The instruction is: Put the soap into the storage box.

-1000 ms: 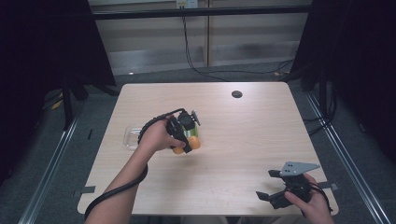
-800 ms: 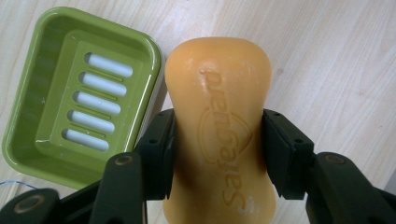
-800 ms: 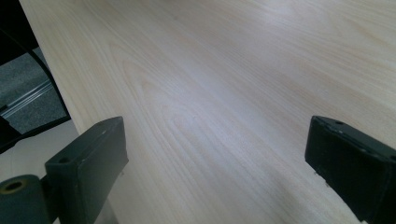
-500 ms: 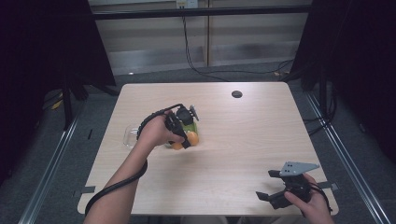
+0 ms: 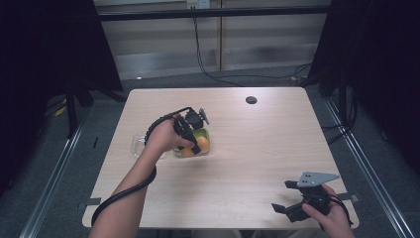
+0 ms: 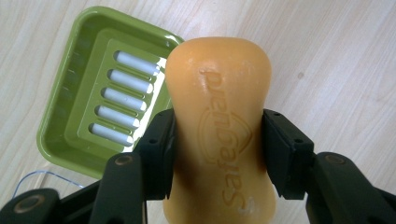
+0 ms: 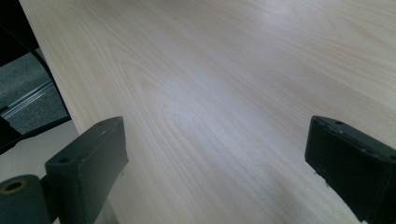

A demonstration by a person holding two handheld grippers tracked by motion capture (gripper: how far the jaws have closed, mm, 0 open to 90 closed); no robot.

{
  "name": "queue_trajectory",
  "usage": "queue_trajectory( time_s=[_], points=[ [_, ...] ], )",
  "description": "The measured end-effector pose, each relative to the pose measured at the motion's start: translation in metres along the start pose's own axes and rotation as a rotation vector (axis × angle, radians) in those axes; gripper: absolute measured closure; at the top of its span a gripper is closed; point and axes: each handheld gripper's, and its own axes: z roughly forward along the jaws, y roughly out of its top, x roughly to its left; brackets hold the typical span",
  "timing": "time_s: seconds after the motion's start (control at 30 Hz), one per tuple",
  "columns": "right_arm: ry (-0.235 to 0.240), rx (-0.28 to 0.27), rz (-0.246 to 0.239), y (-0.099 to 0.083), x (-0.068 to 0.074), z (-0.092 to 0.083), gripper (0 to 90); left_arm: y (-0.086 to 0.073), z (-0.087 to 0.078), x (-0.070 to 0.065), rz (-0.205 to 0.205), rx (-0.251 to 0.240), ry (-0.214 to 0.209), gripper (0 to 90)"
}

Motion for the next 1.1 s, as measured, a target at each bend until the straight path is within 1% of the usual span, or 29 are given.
queue_trajectory(
  time_s=[0.03,0.07,0.17,0.2,0.27,0.3,0.33,0.37,0.4,0.43,0.47,0.53,0.57,0.6,0.63,0.67,0.7,0.73,0.83,0.87,0.9,0.93,0.97,1.0,1.07,1.1],
  points=[
    [0.000,0.001,0.002,0.000,0.000,0.000,5.3,0.001,-0.001,0.001,0.000,0.005,-0.014,49.1],
    [-0.001,0.001,-0.002,0.000,0.000,0.000,5.3,0.001,0.000,0.001,0.003,-0.001,0.001,49.1],
    [0.000,0.001,0.001,0.000,0.000,0.000,5.3,0.002,-0.001,0.003,0.000,0.003,-0.006,49.1],
    [-0.001,0.000,-0.002,0.000,0.000,0.000,5.3,0.003,-0.001,0.004,-0.001,0.007,-0.004,49.1],
    [-0.001,0.001,0.000,0.000,0.000,0.000,5.3,0.002,0.000,0.006,-0.011,-0.008,0.010,49.1],
    [-0.001,0.001,0.000,0.000,0.000,0.000,5.3,0.002,0.000,0.006,-0.011,-0.008,0.010,49.1],
    [0.001,0.001,0.003,0.000,0.000,0.000,5.3,0.003,-0.001,0.006,-0.009,0.006,0.006,49.1],
    [-0.001,0.002,0.002,0.000,0.000,0.000,5.3,0.002,-0.001,0.007,-0.006,0.008,0.011,49.1],
    [-0.001,0.002,0.000,0.000,0.000,0.000,5.3,0.003,-0.001,0.009,0.008,0.017,0.011,49.1],
    [-0.001,0.001,0.000,0.000,0.000,0.000,5.3,0.002,0.000,0.008,-0.015,0.005,0.012,49.1],
    [-0.001,0.002,0.000,0.000,0.000,0.000,5.3,0.002,0.000,0.009,-0.020,-0.002,0.010,49.1],
    [-0.001,0.001,0.000,0.000,0.000,0.000,5.3,0.002,0.000,0.011,-0.011,0.007,0.011,49.1],
    [-0.001,0.001,-0.001,0.000,0.000,0.000,5.3,0.002,-0.002,0.013,-0.005,0.021,0.001,49.1],
    [-0.001,0.001,0.001,0.000,0.000,0.000,5.3,0.002,-0.001,0.014,-0.002,0.017,0.012,49.1],
    [-0.001,0.001,0.001,0.000,0.000,0.000,5.3,0.002,0.000,0.013,-0.022,0.004,0.009,49.1],
    [-0.001,0.000,-0.001,0.000,0.000,0.000,5.3,0.002,-0.001,0.015,-0.009,0.014,0.012,49.2],
    [0.000,0.000,0.000,0.000,0.000,0.000,5.3,0.002,-0.001,0.016,-0.011,0.014,0.006,49.2],
    [0.001,0.000,0.000,0.000,0.000,0.000,5.3,0.002,0.001,0.016,-0.029,0.001,0.013,49.1],
    [0.003,0.001,0.000,0.000,0.001,0.000,5.3,0.002,0.001,0.019,-0.005,0.018,0.019,49.1],
    [0.003,0.001,0.000,0.000,0.001,0.000,5.3,0.002,0.002,0.021,0.011,0.021,0.022,49.2],
    [0.003,0.001,0.002,0.000,0.001,0.000,5.3,0.002,0.003,0.021,-0.004,0.010,0.024,49.2],
    [0.004,0.002,0.002,0.000,0.001,0.000,5.3,0.002,0.002,0.023,0.004,0.025,0.009,49.2],
    [0.003,0.000,-0.002,0.000,0.000,0.000,5.3,0.002,0.003,0.022,-0.011,0.009,0.023,49.2],
    [0.004,0.000,-0.002,0.000,0.000,0.000,5.3,0.003,0.003,0.023,-0.005,0.019,0.021,49.2],
    [0.003,-0.001,-0.002,0.000,0.000,0.000,5.3,0.003,0.004,0.023,-0.009,0.018,0.022,49.2],
    [0.003,-0.001,-0.002,0.000,0.000,0.000,5.3,0.004,0.004,0.024,-0.004,0.018,0.020,49.2]
  ],
)
